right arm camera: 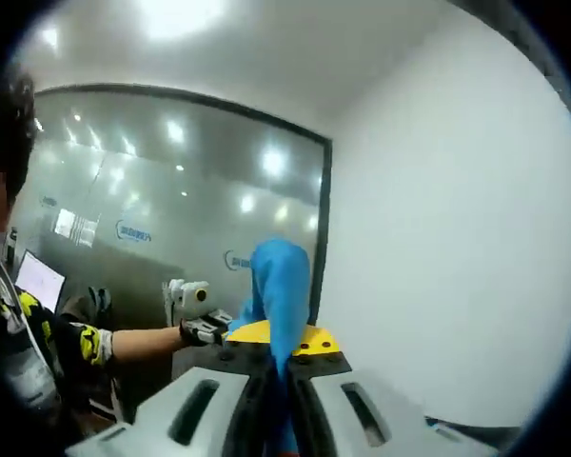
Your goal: Spread out the cloth and fold it
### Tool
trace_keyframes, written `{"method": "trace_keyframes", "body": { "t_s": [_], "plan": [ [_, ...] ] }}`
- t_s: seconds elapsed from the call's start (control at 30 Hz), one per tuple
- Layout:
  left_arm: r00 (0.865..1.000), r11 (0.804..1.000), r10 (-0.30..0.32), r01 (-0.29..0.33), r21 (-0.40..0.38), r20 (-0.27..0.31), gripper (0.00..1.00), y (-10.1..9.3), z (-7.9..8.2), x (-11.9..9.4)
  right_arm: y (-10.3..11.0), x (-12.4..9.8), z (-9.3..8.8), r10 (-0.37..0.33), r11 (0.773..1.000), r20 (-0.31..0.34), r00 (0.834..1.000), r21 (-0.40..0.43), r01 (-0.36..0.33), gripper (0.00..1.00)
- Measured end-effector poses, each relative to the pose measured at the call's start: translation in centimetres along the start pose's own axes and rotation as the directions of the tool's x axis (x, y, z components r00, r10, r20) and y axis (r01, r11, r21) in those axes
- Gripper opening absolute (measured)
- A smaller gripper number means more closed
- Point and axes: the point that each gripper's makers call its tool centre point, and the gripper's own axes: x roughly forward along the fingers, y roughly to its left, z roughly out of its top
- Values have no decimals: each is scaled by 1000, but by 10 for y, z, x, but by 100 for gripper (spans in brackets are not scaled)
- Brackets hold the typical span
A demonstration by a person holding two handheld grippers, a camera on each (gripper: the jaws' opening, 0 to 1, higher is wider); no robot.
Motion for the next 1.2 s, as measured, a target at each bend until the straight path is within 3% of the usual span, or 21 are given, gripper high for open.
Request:
{"method": "trace_keyframes", "body": {
  "t_s": [0.2,0.3,0.4,0.47,0.5,0.57,0.6,0.67,0.7,0.77,0.8,0.87,0.9,0.93,0.97,1.0,1.03,1.07,1.1,1.13,1.2],
  "plan": [
    [996,999,29,-26,40,-86,0,11,43,6,-13,1,16,0,997,-21,1000,-77,-1,0],
    [987,1000,28,-29,-7,-161,0,16,30,18,-37,4,2,-28,999,-49,998,-42,26,0],
    [969,984,91,-122,-127,-228,0,37,-3,33,-77,13,-37,-76,997,-132,988,3,78,0],
    [974,956,143,-182,-231,-179,0,57,-3,44,-113,27,-53,-141,986,-147,979,71,153,0],
    [967,942,190,-228,-247,-169,0,70,1,48,-128,36,-51,-151,985,-137,979,65,161,0],
    [941,938,311,-326,-119,-131,0,99,34,48,-156,53,-14,-192,980,-63,979,38,195,0],
    [934,934,347,-352,-62,-83,0,103,60,47,-153,62,23,-170,985,14,985,3,170,0],
    [918,912,397,-396,102,16,0,98,108,39,-135,63,67,-128,974,97,987,-174,143,0],
    [927,922,372,-375,95,51,0,85,122,35,-125,57,73,-132,954,101,986,-256,154,0],
    [937,916,347,-348,199,44,0,59,117,24,-101,41,66,-95,936,124,988,-327,131,0],
    [939,914,343,-335,228,6,0,44,96,18,-88,30,49,-74,938,117,990,-329,109,0],
    [936,886,353,-328,328,-19,0,11,47,5,-57,4,-5,-25,939,59,998,-340,43,0],
    [934,883,349,-301,361,-73,0,-7,10,-3,-40,-12,-42,0,943,11,1000,-332,3,0],
    [935,887,336,-272,372,-116,0,-32,-40,-12,-25,-30,-81,0,948,-35,999,-317,-11,0],
    [937,903,309,-235,359,-164,0,-52,-81,-18,-13,-45,-115,-4,954,-28,1000,-300,-4,0],
    [935,929,294,-230,288,-200,0,-71,-122,-25,2,-62,-158,-4,967,-67,998,-253,-13,0],
    [943,956,231,-175,234,-240,0,-95,-161,-30,15,-80,-203,-7,975,-130,992,-223,-23,0],
    [942,977,185,-147,153,-280,0,-115,-198,-38,31,-91,-238,32,988,-138,990,-146,-52,0],
    [943,993,115,-100,64,-313,0,-136,-230,-46,47,-105,-279,60,997,-218,974,-34,-69,0],
    [933,998,65,-60,25,-353,0,-153,-257,-53,60,-118,-315,85,996,-315,945,10,-86,0],
    [902,999,32,-41,-10,-430,0,-173,-296,-66,76,-136,-362,59,998,-447,893,18,-57,0]
  ]
}}
